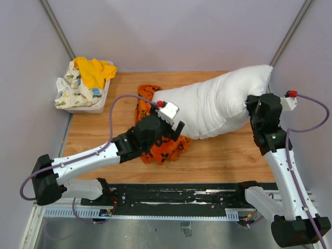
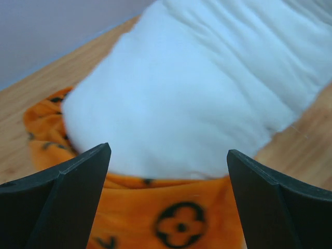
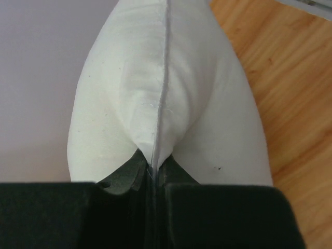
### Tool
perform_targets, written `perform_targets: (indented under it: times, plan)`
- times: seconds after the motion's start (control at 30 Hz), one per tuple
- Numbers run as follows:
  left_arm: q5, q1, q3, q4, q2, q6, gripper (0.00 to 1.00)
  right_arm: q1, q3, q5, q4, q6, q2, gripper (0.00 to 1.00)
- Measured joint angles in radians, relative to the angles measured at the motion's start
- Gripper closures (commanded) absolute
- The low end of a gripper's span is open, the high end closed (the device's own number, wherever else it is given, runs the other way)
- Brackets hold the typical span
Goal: Remove the pillowcase from the pillow
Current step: Remove the pillow from the pillowcase.
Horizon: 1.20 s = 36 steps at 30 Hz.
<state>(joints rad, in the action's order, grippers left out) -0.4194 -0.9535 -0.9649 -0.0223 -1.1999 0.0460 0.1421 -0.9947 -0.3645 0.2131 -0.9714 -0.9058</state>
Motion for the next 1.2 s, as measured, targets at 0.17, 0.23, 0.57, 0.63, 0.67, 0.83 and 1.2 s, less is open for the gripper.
perform_targets:
  times: [0.17,0.23,0.57,0.63,0.67,0.83,1.2]
  plan:
    - [-0.151,-0.226,-0.004,-0.090,-0.166,-0.003,0.01,0.005,0.014,-0.065,0.183,-0.079,-0.010,0.99]
    - [-0.217,-0.303,-0.030,-0.105,-0.265,-0.004,0.01,0.015,0.030,-0.063,0.229,-0.090,-0.013,0.99]
    - [-0.548,-0.393,0.030,-0.116,-0.408,-0.046,0.01,0.030,0.050,-0.056,0.280,-0.089,0.060,0.99]
    - [-0.595,-0.391,0.079,-0.156,-0.339,-0.038,0.01,0.030,0.052,-0.056,0.280,-0.082,0.069,0.99]
    - [-0.618,-0.385,0.118,-0.194,-0.289,-0.028,0.01,0.030,0.052,-0.056,0.279,-0.078,0.070,0.99]
    - [-0.567,-0.196,0.254,-0.238,-0.106,-0.113,0.01,0.030,0.063,-0.044,0.263,-0.062,0.068,0.99]
    - [-0.391,0.049,0.294,-0.161,-0.191,-0.385,0.01,0.037,-0.055,-0.021,0.266,0.014,0.024,0.99]
